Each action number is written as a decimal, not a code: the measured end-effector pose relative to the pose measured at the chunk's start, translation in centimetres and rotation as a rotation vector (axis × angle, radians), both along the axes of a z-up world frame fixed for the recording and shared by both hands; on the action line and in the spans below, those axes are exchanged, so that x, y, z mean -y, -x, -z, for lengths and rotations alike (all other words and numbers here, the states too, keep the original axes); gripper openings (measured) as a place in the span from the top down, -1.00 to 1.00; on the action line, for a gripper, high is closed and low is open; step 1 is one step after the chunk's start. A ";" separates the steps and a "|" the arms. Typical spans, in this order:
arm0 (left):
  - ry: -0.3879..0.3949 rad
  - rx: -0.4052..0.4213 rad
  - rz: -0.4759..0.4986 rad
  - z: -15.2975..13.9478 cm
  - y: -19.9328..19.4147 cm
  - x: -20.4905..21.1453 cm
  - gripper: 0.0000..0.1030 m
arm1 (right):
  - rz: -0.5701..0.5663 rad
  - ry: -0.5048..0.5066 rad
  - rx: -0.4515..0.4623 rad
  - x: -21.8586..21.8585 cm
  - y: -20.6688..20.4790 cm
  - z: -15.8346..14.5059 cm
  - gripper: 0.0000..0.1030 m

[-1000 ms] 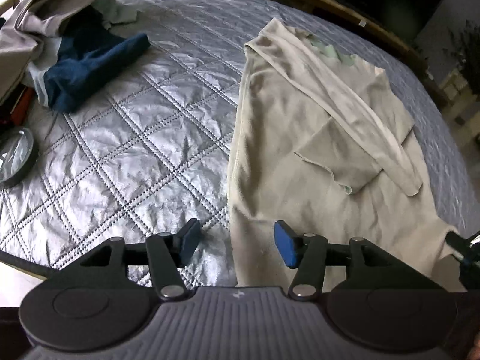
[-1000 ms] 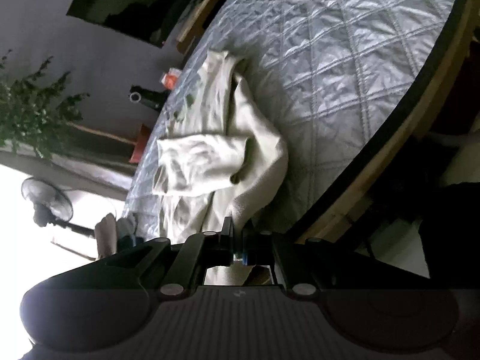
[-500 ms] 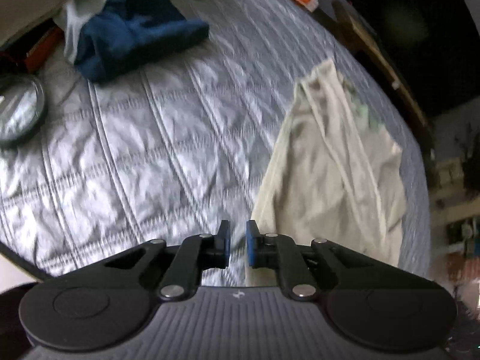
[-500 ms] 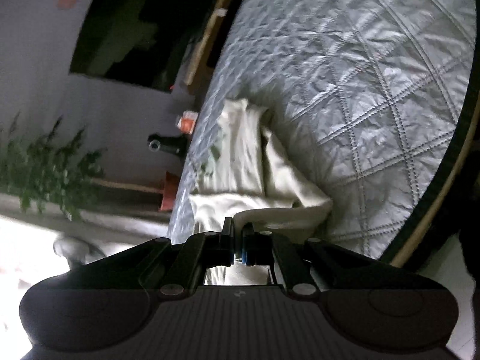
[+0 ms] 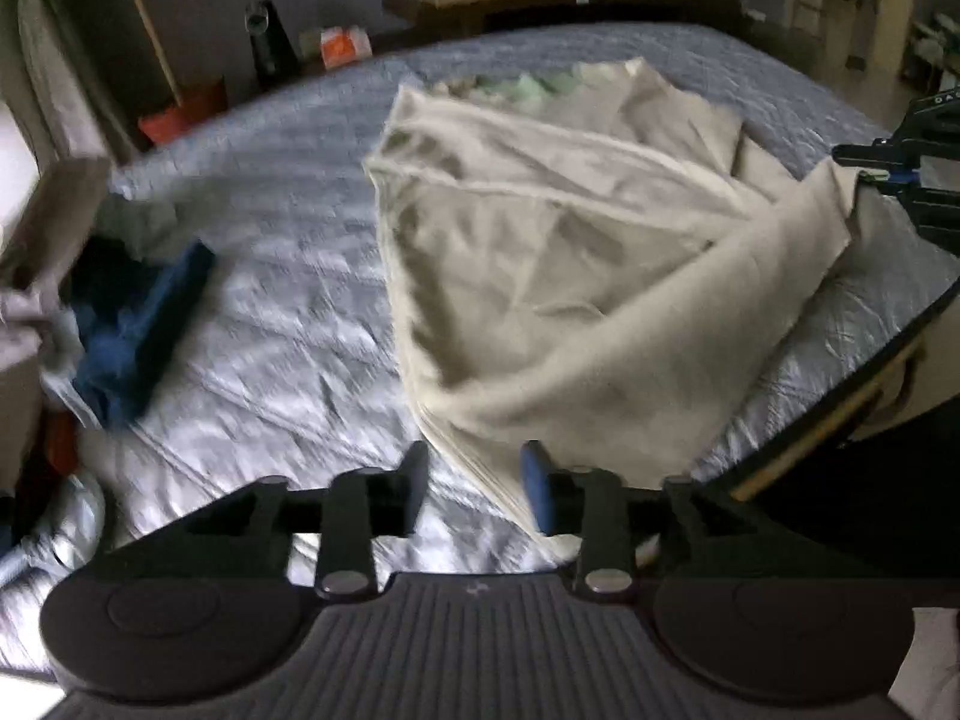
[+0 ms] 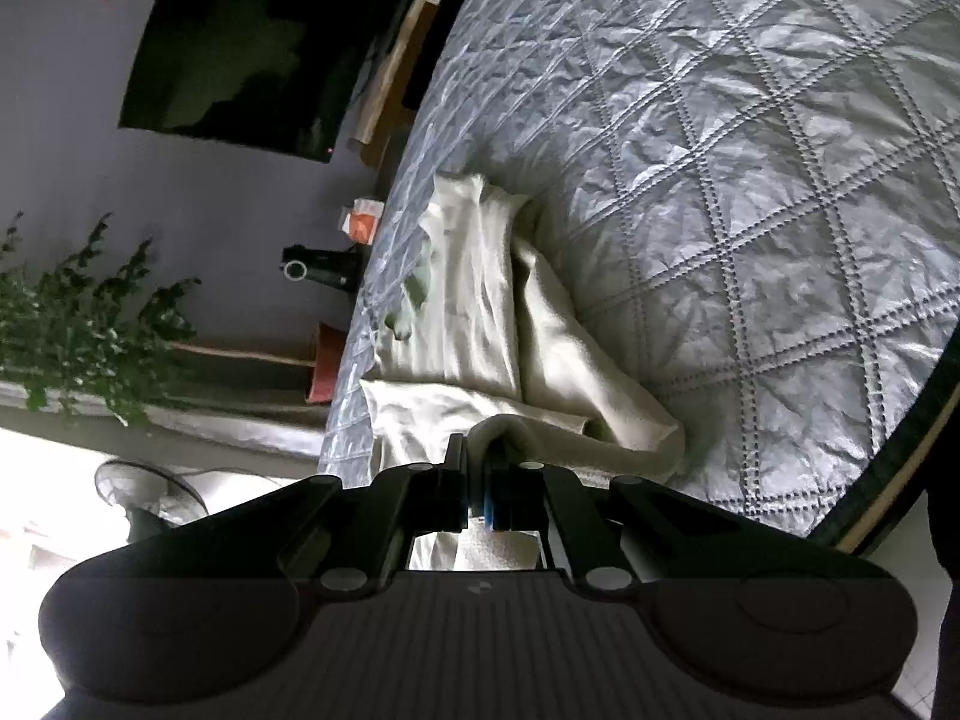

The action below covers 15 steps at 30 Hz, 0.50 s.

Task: Fold clothes

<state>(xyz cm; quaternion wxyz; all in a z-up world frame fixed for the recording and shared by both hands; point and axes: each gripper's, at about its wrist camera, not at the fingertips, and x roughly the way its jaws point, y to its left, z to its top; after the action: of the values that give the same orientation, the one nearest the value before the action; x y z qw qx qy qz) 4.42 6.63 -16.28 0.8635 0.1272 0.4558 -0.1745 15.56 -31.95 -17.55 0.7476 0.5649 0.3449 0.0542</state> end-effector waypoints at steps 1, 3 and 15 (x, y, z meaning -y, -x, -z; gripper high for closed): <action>0.044 -0.037 -0.023 -0.3 0.1 -1.0 0.30 | -0.007 0.000 0.002 0.0 -0.1 0.0 0.89; 0.112 -0.097 -0.076 -0.2 -0.5 -2.0 0.29 | -0.017 -0.002 0.006 -0.2 -0.1 0.2 0.89; 0.194 -0.153 -0.254 0.0 -0.3 -1.9 0.81 | -0.042 -0.002 0.016 -0.2 0.3 0.8 0.88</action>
<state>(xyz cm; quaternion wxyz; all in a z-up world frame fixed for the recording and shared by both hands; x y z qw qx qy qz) 4.77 8.51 -16.30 0.8496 -0.0288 0.5137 -0.1161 15.28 -31.77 -18.34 0.7486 0.5576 0.3509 0.0748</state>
